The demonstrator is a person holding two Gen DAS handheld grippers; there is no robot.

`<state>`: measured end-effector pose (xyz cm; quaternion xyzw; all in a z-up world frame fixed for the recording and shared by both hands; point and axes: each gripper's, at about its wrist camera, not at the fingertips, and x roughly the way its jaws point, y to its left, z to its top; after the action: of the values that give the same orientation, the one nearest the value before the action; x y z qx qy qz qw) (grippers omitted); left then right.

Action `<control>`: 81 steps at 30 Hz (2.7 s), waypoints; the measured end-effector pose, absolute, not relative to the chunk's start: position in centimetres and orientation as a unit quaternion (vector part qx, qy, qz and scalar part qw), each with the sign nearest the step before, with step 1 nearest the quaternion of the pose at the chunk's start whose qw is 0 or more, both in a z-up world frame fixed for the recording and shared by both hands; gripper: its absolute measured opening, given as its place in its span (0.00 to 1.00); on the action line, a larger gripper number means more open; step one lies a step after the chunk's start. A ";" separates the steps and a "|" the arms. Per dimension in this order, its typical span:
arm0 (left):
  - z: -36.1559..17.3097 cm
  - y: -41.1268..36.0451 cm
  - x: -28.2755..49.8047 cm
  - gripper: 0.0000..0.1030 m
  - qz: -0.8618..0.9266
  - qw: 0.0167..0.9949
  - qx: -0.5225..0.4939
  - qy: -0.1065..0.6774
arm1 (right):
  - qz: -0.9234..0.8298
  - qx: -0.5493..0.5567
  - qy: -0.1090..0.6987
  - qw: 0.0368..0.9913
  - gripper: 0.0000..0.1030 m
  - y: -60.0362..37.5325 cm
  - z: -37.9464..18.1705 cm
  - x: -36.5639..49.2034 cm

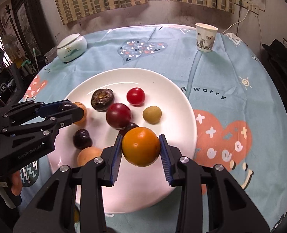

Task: Organize fruits
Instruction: 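Carry plum and orange onto the plate and release both, then grasp the large tan fruit with the left tool while the right tool grasps an orange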

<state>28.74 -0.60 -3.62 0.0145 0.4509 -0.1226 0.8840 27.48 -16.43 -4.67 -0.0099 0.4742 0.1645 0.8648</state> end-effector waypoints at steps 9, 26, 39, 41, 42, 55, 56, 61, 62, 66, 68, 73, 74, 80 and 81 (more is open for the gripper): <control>-3.7 -0.9 29.5 0.39 -0.119 0.883 0.017 0.453 | 0.155 -0.007 0.480 0.863 0.37 -16.5 -5.4 28.9; 1.3 3.6 17.9 0.97 -0.086 0.913 -0.044 0.396 | 0.100 -0.032 0.392 0.914 0.99 -19.6 0.5 19.9; -5.3 3.6 6.5 0.98 -0.081 0.900 -0.022 0.428 | 0.125 0.015 0.468 0.875 0.99 -21.4 -4.7 7.6; -5.6 3.1 5.9 0.98 -0.090 0.897 -0.015 0.431 | 0.125 0.023 0.474 0.871 0.99 -21.7 -5.0 6.8; -5.7 2.9 5.6 0.98 -0.096 0.897 -0.012 0.432 | 0.125 0.025 0.476 0.870 0.99 -21.8 -5.1 6.5; -6.1 2.2 5.4 0.98 -0.098 0.891 0.000 0.442 | 0.190 0.043 0.518 0.833 0.51 -20.6 -7.3 4.7; -6.1 2.2 5.4 0.98 -0.098 0.891 -0.002 0.443 | 0.190 0.047 0.525 0.828 0.48 -20.6 -7.7 4.8; -6.0 1.4 5.2 0.98 -0.116 0.888 0.006 0.445 | 0.190 0.066 0.520 0.830 0.39 -20.8 -8.3 5.4; -6.1 1.1 5.2 0.98 -0.121 0.887 0.011 0.446 | 0.189 0.065 0.519 0.831 0.39 -20.8 -8.2 5.3; -6.5 -0.7 4.7 0.98 -0.163 0.875 0.028 0.455 | 0.182 0.064 0.512 0.837 0.39 -21.4 -7.6 4.9; -6.9 -1.7 4.4 0.98 -0.187 0.866 0.033 0.462 | 0.172 0.067 0.511 0.840 0.39 -21.9 -7.4 4.9; -9.0 -2.9 5.3 0.66 -0.210 0.839 0.017 0.502 | 0.172 0.086 0.514 0.836 0.39 -22.8 -7.5 4.8; -9.2 -2.9 5.4 0.66 -0.210 0.840 0.012 0.500 | 0.172 0.088 0.515 0.835 0.39 -22.9 -7.6 4.7; -9.4 -4.3 6.4 0.70 -0.188 0.856 0.012 0.481 | 0.178 0.097 0.517 0.832 0.39 -23.1 -7.8 4.5; -9.4 -4.2 6.6 0.67 -0.185 0.856 0.007 0.482 | 0.179 0.097 0.518 0.831 0.39 -23.1 -7.8 4.5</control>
<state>6.58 -4.22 -9.36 0.0065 0.4818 -0.1854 0.8564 4.47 -23.09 -7.83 0.0966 0.5179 0.1788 0.8309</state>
